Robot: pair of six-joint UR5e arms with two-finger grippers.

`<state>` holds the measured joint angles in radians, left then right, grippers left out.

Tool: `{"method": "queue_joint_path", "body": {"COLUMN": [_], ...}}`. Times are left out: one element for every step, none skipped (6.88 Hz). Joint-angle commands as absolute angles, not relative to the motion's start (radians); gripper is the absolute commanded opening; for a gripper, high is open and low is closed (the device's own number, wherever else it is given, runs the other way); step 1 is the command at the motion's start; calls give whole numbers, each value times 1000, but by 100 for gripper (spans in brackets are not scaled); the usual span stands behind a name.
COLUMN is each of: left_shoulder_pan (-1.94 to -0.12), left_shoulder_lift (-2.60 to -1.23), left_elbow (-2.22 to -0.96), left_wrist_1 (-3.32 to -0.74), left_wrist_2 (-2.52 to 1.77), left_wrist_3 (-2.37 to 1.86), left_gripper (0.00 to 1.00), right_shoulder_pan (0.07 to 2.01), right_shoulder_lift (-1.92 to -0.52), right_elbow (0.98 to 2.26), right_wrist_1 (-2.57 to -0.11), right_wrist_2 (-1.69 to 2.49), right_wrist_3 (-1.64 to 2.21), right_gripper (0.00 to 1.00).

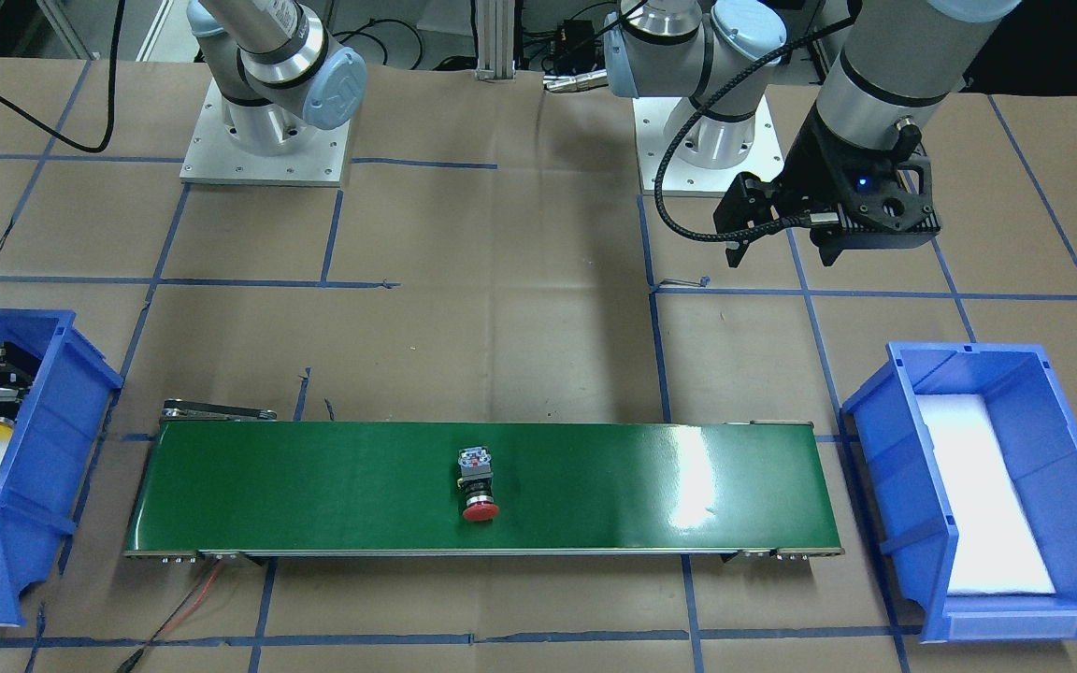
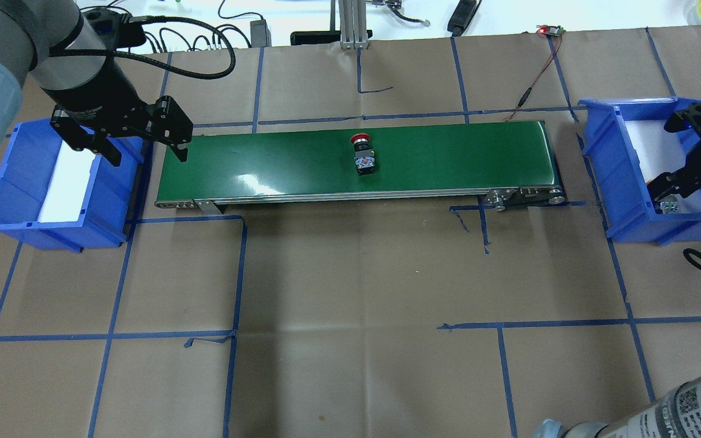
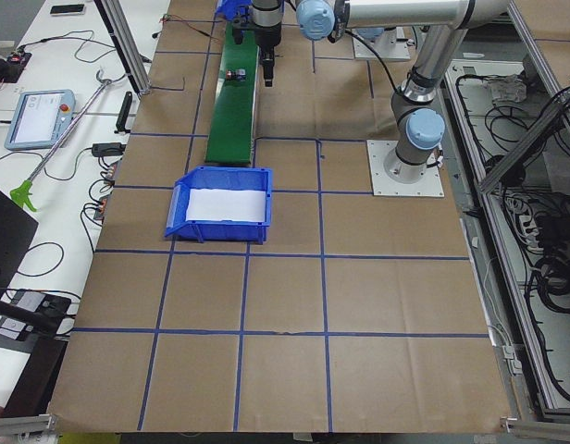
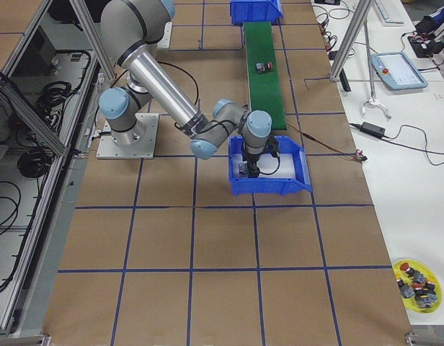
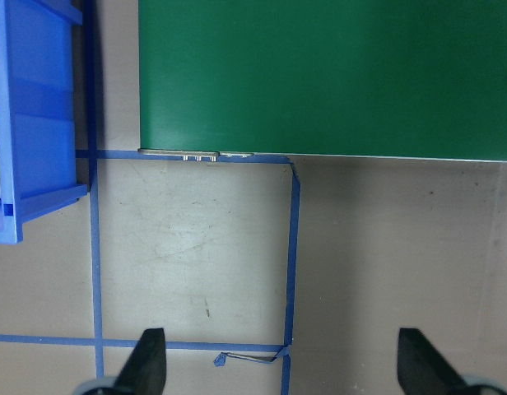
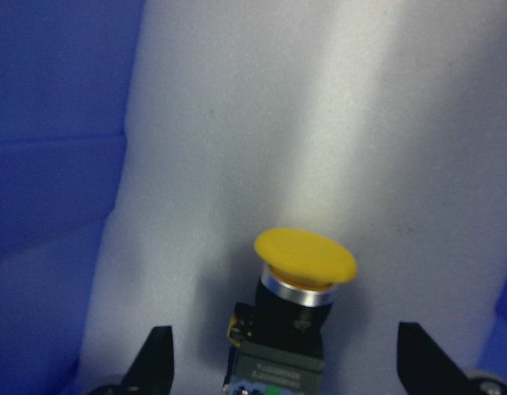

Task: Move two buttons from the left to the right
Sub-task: 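Carry the yellow button into the empty blue bin and release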

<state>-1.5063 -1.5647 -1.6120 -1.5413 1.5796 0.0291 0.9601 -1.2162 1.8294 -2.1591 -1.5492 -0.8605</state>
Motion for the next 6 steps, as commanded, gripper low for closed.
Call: {"method": "queue_joint_path", "body": {"left_shoulder_pan": [-1506, -1506, -1506, -1506, -1506, -1506], "left_shoulder_lift": [-1565, -1565, -1565, -1565, -1565, -1565], "left_elbow": [-1611, -1611, -1611, -1611, -1611, -1611], "left_wrist_1": [-1542, -1542, -1542, -1542, -1542, -1542], "left_wrist_2": [1578, 1577, 1577, 1575, 1577, 1577], "left_wrist_3": [29, 29, 29, 29, 28, 29], "left_gripper": [100, 100, 100, 100, 100, 100], "right_shoulder_pan": [966, 974, 1011, 1091, 1198, 1324], "right_shoulder_lift": [-1329, -1360, -1356, -1339, -1332, -1327], "right_elbow": [1725, 1630, 1521, 1432, 1404, 1404], "right_wrist_1": [-1972, -1871, -1797, -1754, -1726, -1730], "right_wrist_2": [-1558, -1546, -1543, -1545, -1543, -1540], "right_wrist_3": [-853, -795, -682, -585, -443, -320], "right_gripper": [100, 100, 99, 100, 100, 100]}}
